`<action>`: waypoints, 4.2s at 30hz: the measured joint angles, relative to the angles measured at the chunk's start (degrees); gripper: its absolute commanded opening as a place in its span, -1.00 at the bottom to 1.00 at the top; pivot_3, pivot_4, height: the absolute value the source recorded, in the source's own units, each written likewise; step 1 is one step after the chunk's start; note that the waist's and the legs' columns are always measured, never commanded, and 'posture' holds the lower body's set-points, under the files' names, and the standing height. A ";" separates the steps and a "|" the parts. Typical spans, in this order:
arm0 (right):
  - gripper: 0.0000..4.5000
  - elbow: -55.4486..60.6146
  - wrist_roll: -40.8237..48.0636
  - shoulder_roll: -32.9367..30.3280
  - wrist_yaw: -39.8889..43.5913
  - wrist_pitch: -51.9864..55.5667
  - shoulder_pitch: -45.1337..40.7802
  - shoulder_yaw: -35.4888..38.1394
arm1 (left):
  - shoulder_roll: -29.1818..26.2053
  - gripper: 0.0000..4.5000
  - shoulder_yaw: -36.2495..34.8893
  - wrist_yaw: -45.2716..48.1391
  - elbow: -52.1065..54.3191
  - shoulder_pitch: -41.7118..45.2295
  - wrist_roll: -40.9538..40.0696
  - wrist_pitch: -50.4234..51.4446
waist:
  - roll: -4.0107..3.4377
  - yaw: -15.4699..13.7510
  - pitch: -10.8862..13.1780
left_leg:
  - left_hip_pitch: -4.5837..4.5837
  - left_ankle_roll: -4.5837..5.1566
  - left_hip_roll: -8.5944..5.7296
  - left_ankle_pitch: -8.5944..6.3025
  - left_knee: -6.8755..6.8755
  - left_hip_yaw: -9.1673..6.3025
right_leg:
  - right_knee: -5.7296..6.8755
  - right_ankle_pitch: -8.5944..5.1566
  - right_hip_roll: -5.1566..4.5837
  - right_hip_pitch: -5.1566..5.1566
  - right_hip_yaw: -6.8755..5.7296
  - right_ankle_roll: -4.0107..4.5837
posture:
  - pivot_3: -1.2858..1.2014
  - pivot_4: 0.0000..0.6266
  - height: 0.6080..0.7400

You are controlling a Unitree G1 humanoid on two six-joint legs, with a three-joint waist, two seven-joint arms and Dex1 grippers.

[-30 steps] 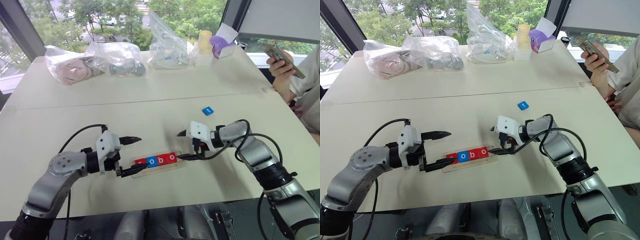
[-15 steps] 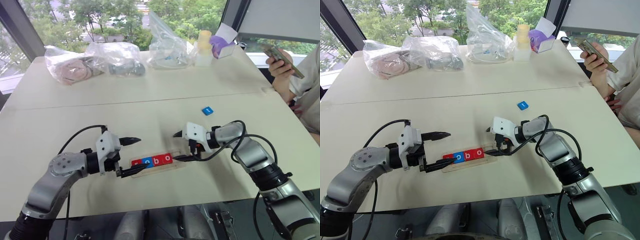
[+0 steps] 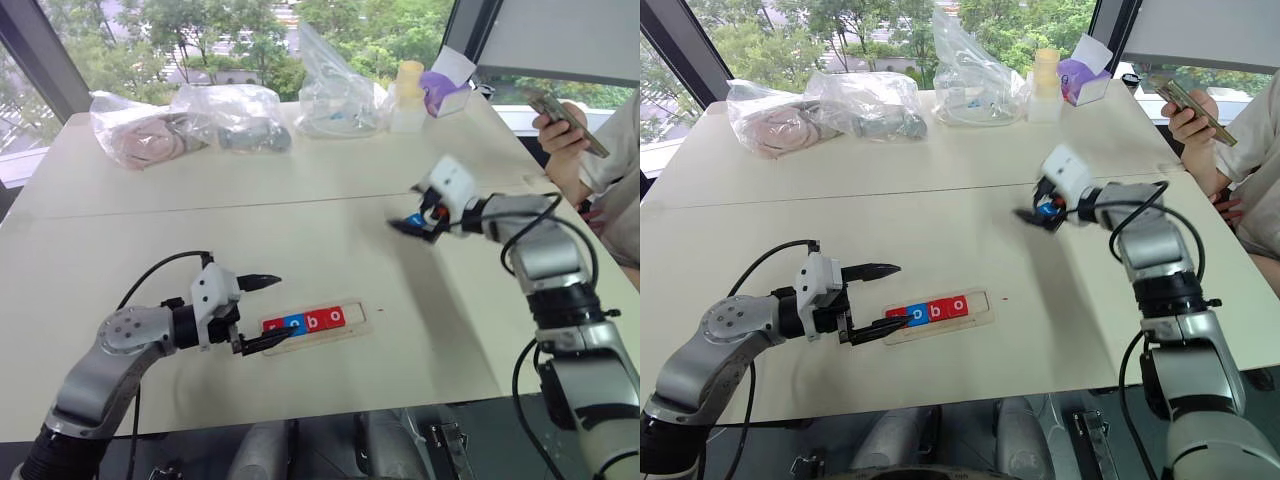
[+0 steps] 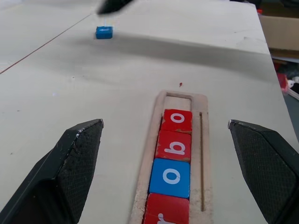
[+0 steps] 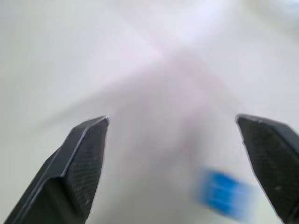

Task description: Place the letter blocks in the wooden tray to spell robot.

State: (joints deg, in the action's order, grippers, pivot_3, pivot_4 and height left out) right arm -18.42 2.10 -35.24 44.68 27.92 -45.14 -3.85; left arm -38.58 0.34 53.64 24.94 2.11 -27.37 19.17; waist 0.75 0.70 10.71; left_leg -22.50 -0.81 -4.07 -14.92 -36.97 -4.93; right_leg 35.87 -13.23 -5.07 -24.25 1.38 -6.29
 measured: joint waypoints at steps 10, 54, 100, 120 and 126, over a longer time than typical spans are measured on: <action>0.99 -14.39 0.13 6.32 -13.21 7.94 -3.49 4.26 | 0.46 1.00 0.17 0.30 -0.80 0.95 0.64 -0.19 | -0.07 0.32 0.03 | -0.01 0.01 -0.02 0.00 0.02 0.09 | 0.11 0.02 0.02 -0.09 0.05 -0.02 | 0.03 -0.52 1.00; 0.99 62.92 14.23 13.20 -28.95 64.19 33.91 11.10 | 1.92 1.00 2.40 0.53 -1.74 7.12 0.58 2.97 | -0.05 -0.07 -0.13 | 0.03 0.05 -0.02 -0.02 -0.12 -0.02 | 0.08 -0.09 0.01 0.07 -0.05 0.08 | 0.03 -0.52 1.00; -0.51 27.72 7.11 -10.12 27.49 -6.69 17.89 -14.61 | -0.59 1.00 -1.12 3.20 -0.72 0.14 0.48 -0.20 | -0.13 -0.19 0.08 | -0.02 0.17 0.02 -0.11 -0.08 0.01 | -0.36 -0.02 -0.04 0.21 -0.03 -0.03 | 0.03 -0.52 1.00; -0.51 23.59 2.53 -6.62 27.30 -8.01 15.38 -18.18 | 0.59 1.00 -0.94 2.08 -1.22 -1.34 1.01 -1.12 | -0.12 -0.10 0.08 | -0.02 0.17 0.01 -0.11 -0.07 0.01 | -0.35 0.00 -0.02 0.20 -0.03 -0.06 | 0.03 -0.52 1.00; -0.51 23.59 2.50 -6.37 27.73 -8.00 15.11 -18.24 | 0.61 1.00 -0.55 1.74 -1.22 -1.31 1.10 -1.14 | -0.12 -0.10 0.08 | -0.02 0.17 0.01 -0.11 -0.08 0.01 | -0.35 0.00 -0.02 0.20 -0.03 -0.06 | 0.03 -0.52 1.00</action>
State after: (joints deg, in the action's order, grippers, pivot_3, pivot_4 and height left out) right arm 5.16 4.61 -41.60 72.40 19.92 -30.03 -22.09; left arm -37.97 -0.21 55.38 23.72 0.80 -26.27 18.03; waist 0.63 0.60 10.78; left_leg -22.52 -0.64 -4.06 -15.03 -37.05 -4.92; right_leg 35.52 -13.23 -5.09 -24.05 1.35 -6.35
